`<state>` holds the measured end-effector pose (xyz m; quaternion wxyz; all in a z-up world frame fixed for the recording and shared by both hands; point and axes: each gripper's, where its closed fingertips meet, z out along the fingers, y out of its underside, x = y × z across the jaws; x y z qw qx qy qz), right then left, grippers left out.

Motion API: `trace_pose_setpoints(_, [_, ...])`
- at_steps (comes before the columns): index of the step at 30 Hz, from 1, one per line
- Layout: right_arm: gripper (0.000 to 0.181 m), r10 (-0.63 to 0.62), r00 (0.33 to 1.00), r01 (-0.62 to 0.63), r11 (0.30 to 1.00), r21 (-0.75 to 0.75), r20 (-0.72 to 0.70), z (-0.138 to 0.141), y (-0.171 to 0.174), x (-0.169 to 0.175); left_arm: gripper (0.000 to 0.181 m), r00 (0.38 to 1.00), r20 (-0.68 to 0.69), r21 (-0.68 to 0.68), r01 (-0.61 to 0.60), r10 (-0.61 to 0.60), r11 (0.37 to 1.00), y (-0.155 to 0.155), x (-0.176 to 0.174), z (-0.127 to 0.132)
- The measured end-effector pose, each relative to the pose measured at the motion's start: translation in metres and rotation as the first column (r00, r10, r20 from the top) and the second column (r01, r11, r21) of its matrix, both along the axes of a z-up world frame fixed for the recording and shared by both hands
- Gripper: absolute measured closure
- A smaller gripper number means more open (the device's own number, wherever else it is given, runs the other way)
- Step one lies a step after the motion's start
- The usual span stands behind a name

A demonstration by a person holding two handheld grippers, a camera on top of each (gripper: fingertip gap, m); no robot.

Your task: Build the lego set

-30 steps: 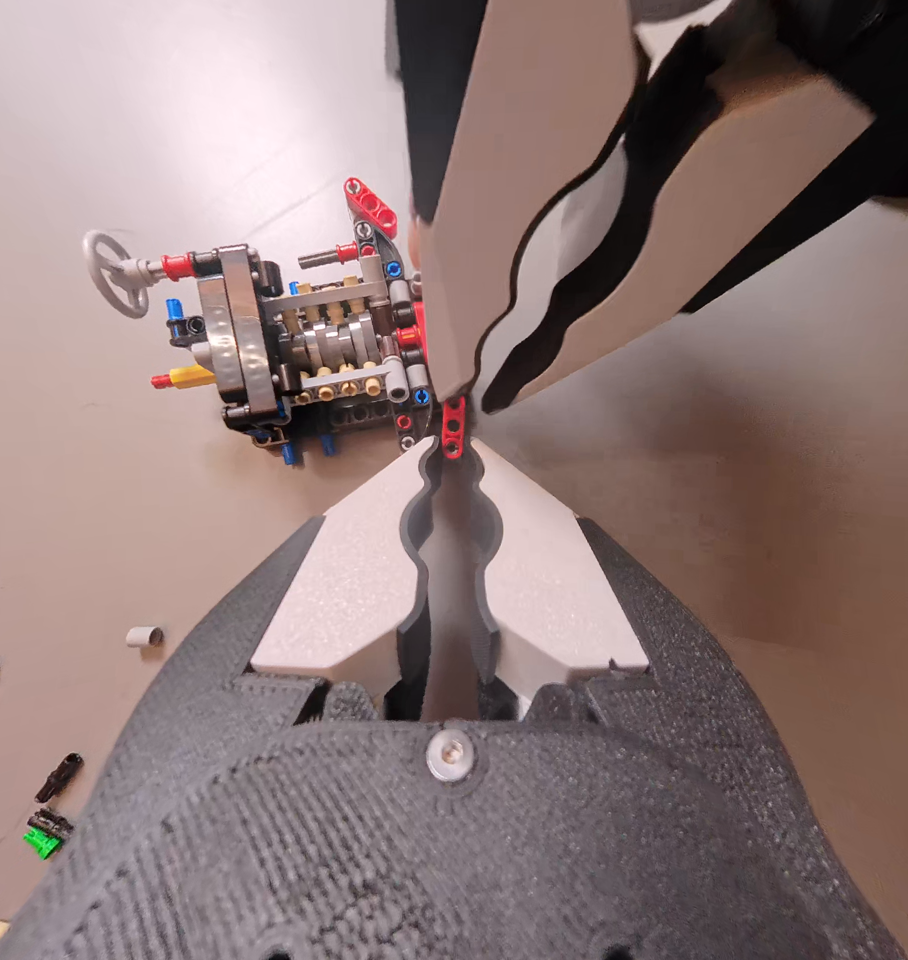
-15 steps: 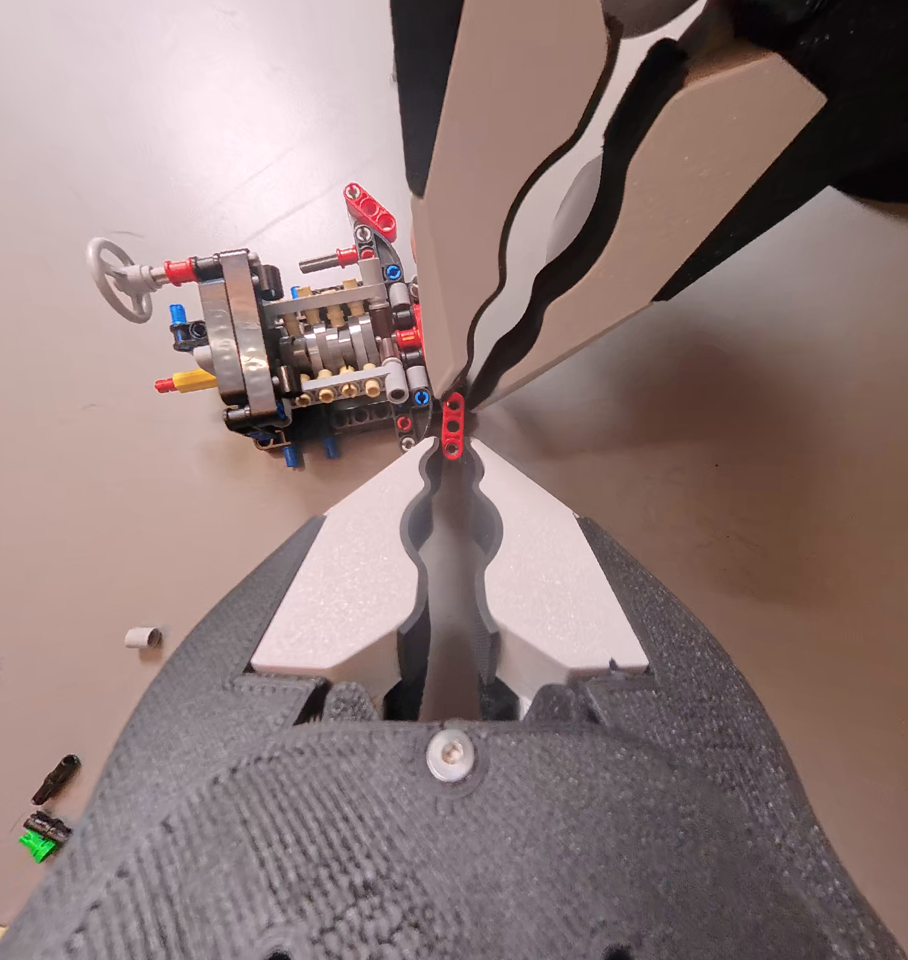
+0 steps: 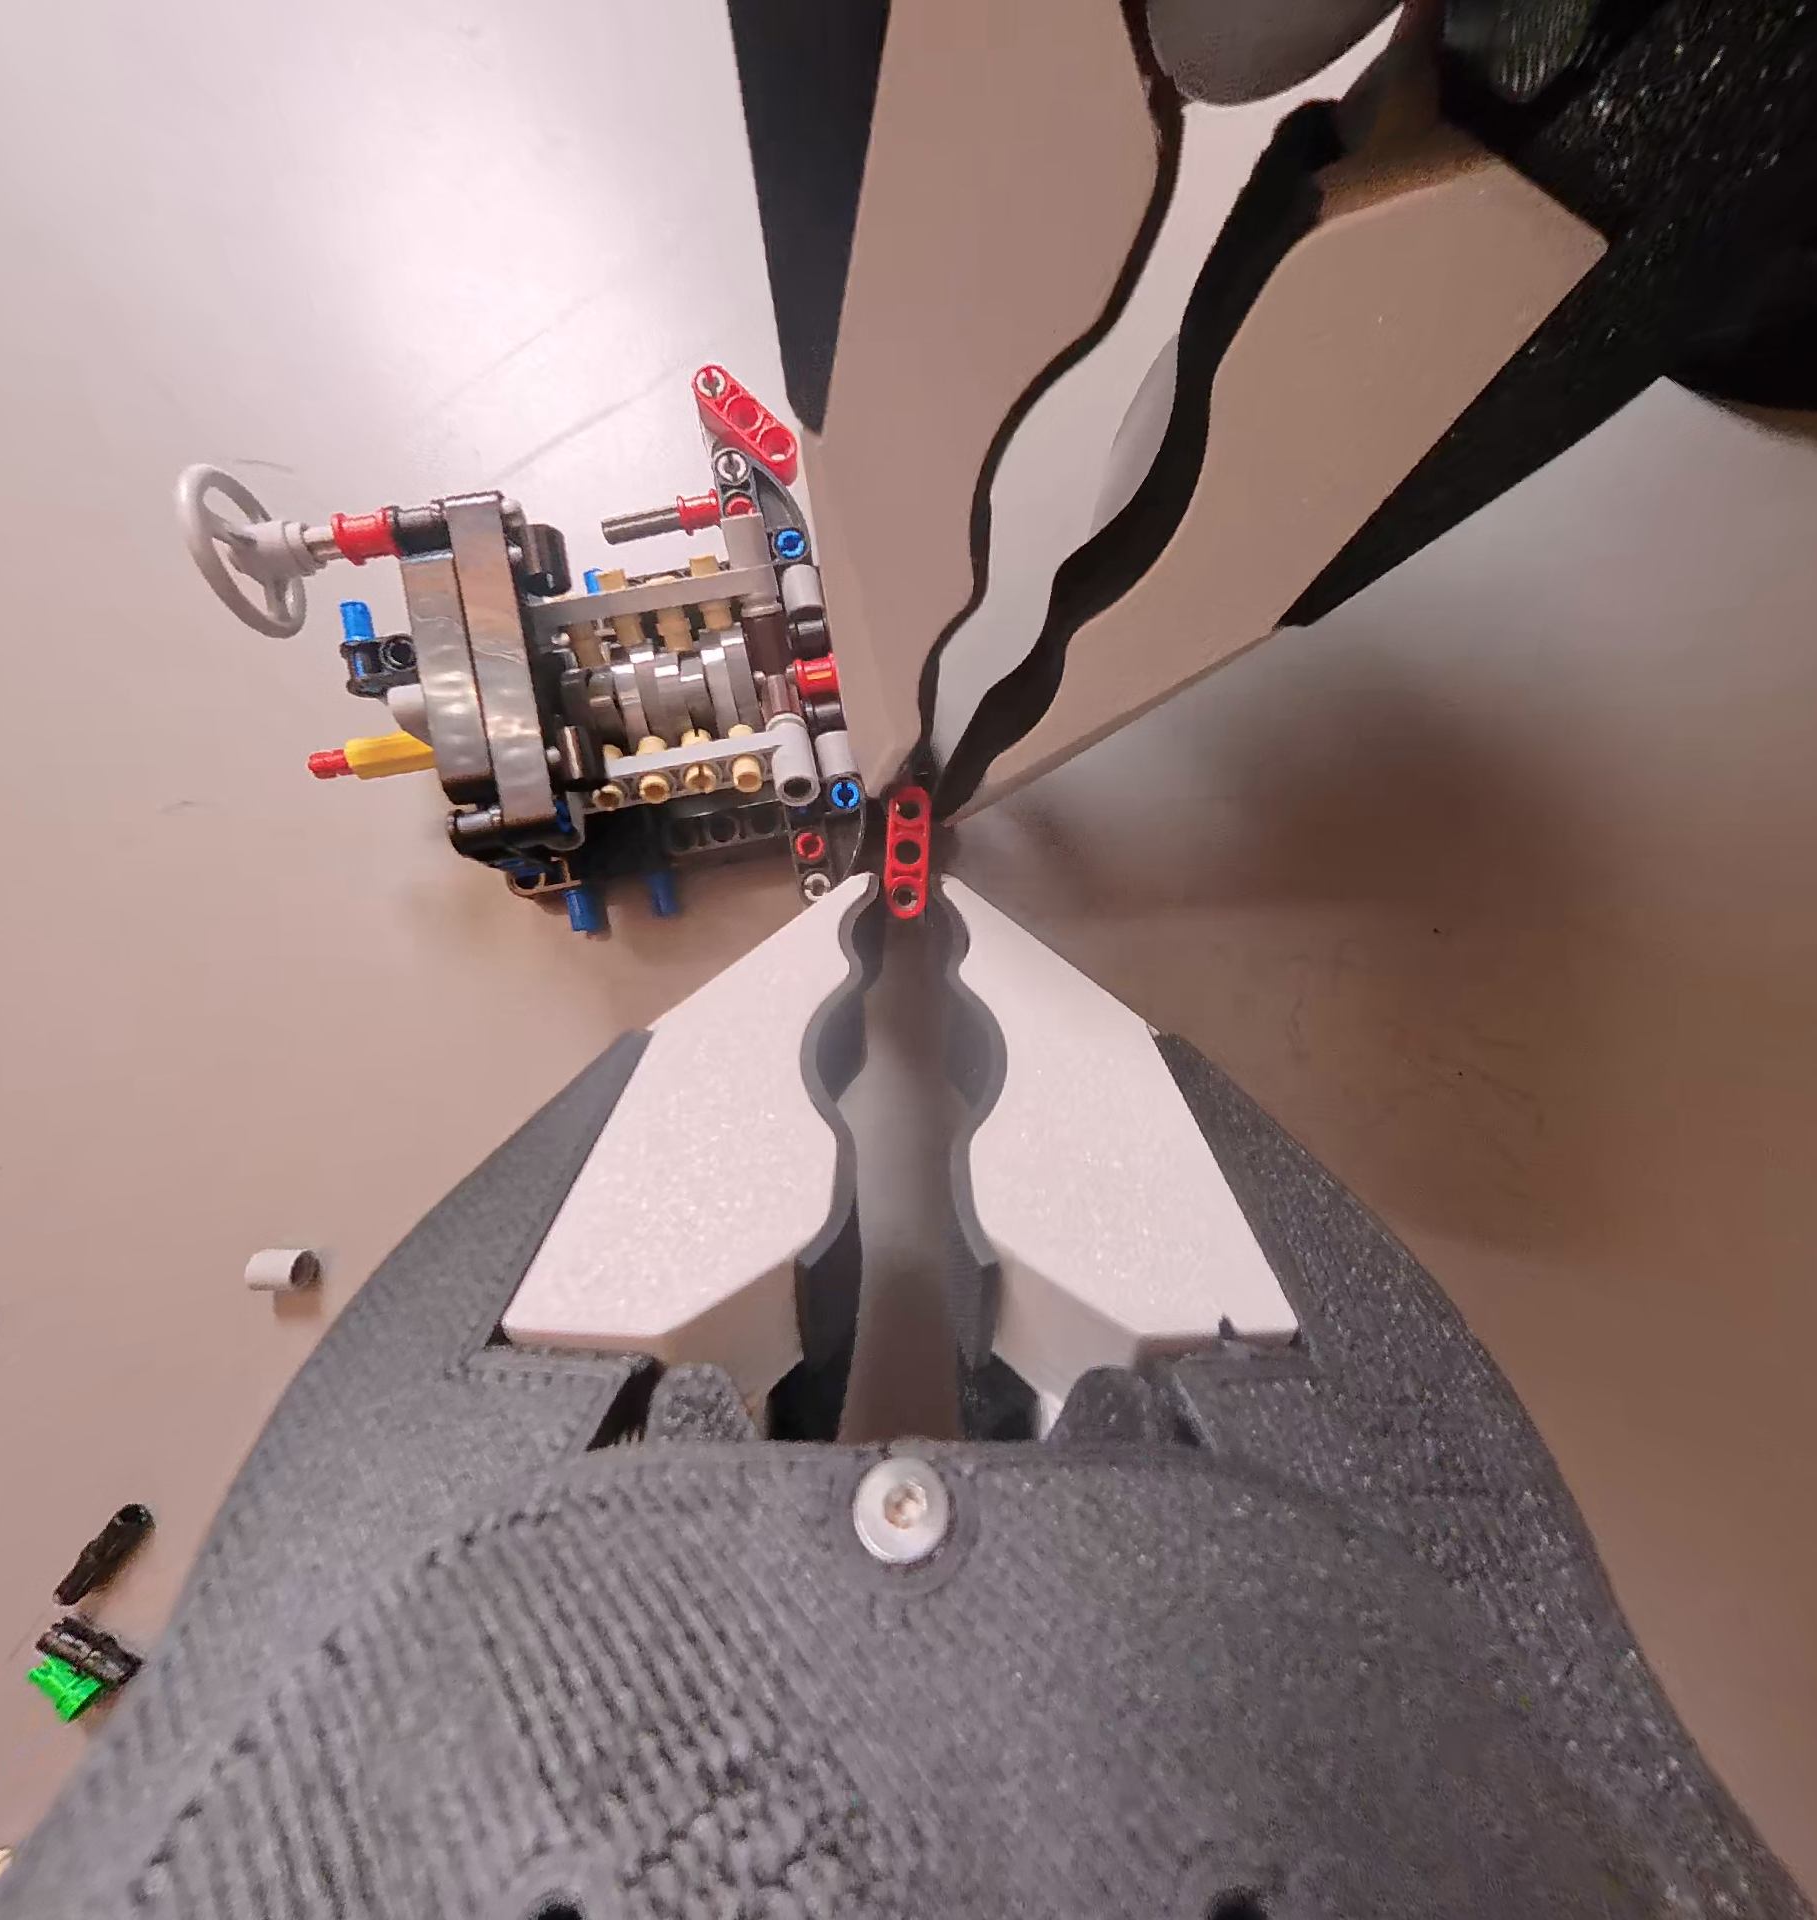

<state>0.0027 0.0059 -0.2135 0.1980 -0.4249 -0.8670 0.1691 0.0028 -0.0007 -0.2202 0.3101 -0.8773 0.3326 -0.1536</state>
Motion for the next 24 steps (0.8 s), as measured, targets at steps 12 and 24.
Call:
trace_pose_setpoints(12, [0.175,0.015,0.999,-0.016,0.999,0.044,0.035,0.0023,-0.0009,-0.0012,0.176,1.0,-0.012,-0.01,-0.004,0.004,1.0,-0.0004,-0.0004,-0.0002])
trace_pose_setpoints(24, [0.177,0.053,0.994,-0.065,0.99,0.127,0.098,0.0008,-0.0007,0.0002,0.176,1.0,-0.004,-0.021,-0.015,0.015,1.0,0.0001,-0.0005,-0.0004])
